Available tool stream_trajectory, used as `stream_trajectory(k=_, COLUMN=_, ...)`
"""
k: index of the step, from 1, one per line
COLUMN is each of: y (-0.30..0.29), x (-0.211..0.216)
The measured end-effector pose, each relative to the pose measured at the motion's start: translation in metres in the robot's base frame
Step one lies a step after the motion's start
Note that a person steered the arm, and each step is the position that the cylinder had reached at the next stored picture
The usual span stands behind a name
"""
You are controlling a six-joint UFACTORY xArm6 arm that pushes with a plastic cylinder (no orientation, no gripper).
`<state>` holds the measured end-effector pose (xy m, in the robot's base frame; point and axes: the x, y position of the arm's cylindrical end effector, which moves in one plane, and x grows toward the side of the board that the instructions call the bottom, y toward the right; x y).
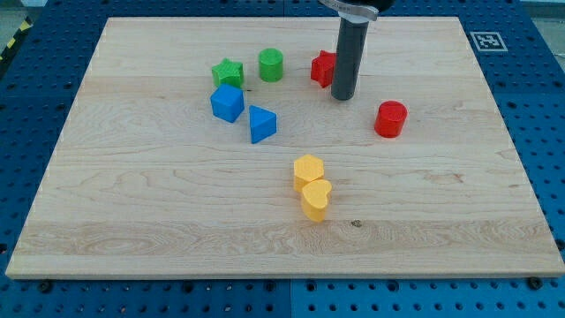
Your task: Push the blue cube left a bit
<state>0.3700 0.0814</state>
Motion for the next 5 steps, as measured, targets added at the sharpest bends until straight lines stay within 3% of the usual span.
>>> stream_trajectory(k=3, y=0.007, x=0.019)
stream_trajectory(k=5, y=-0.086, x=0.019)
